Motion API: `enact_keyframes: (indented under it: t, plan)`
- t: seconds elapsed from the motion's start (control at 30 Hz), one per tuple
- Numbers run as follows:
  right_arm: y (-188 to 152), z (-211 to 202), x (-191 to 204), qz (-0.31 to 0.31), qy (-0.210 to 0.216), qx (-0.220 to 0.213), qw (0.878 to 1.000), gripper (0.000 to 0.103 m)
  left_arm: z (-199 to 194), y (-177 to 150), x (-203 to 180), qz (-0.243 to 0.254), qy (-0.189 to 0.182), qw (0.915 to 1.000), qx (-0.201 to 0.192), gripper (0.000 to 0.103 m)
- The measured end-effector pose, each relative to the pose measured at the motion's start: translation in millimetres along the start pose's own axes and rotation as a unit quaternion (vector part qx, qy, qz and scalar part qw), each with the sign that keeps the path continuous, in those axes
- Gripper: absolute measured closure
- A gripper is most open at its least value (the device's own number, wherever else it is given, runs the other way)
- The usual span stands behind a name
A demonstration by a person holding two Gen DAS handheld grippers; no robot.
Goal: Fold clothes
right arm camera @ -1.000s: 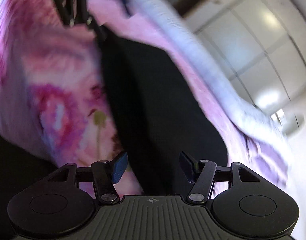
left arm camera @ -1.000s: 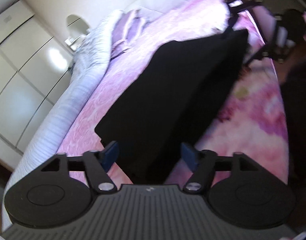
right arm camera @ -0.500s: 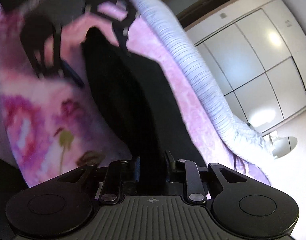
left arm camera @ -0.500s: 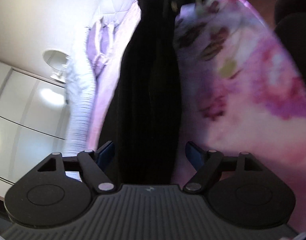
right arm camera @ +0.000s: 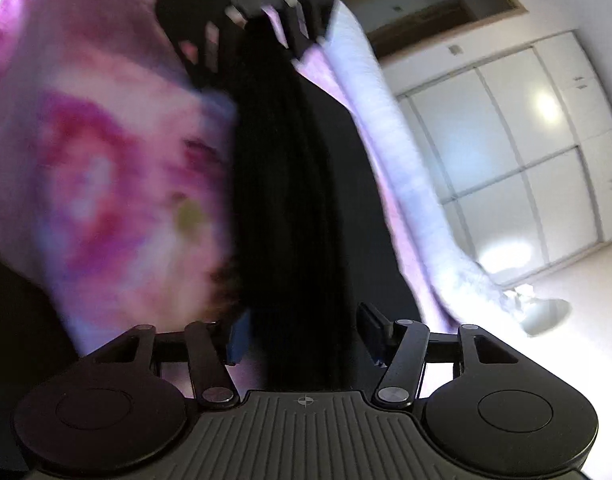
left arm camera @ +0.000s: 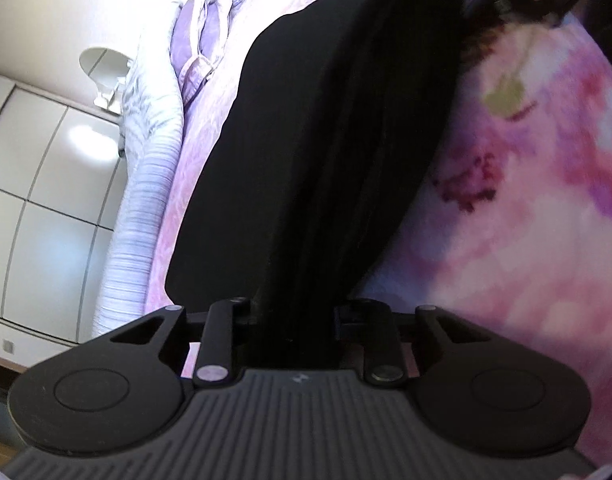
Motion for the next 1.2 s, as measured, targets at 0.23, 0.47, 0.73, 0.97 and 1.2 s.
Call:
enact_keyframes:
  t: [0.23,0.47,0.73,0.97,1.2]
  plan:
    - [-25.3,15.0,-22.5,0.02,0.024,-0.025,0.999,0.085,-0.8,9.4,12.0,-0.006,-0.041,0.9987,0.03,0.081]
    - [-36.9,4.3,-86.4,0.084,0.074,-0.098,0.989,0.087,-8.9,27.1,43.9,-0.011,-0.078,0.995,0.061,0.085]
    - [-44.8,-32.5,-187.4,0.089,0.178,-0.045,0.979,0.088,-50.9,99.4,127.8,-0.043,-0.151,0.9856,0.063,0.086]
    - [-72.6,-80.6,-289.3,0.11,0.227,0.047,0.967,0.088,-72.4,196.3,169.9,-0.041,-0.208,0.9773,0.011,0.086]
    - [-156.2,-115.2,-356.5,0.125,0.214,0.126,0.96,0.088,-51.2,327.1,170.0,0.0,-0.232,0.9703,-0.067,0.086]
Point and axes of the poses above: each gripper's, at about its wrist camera, not at the fingertips, and z roughly the way its jaws point, x to its left, y to its top, the point moved 9 cm from there along z, roughly the way its jaws point, and after that the axes turned 6 degrees about -z, right-handed, at the moved point
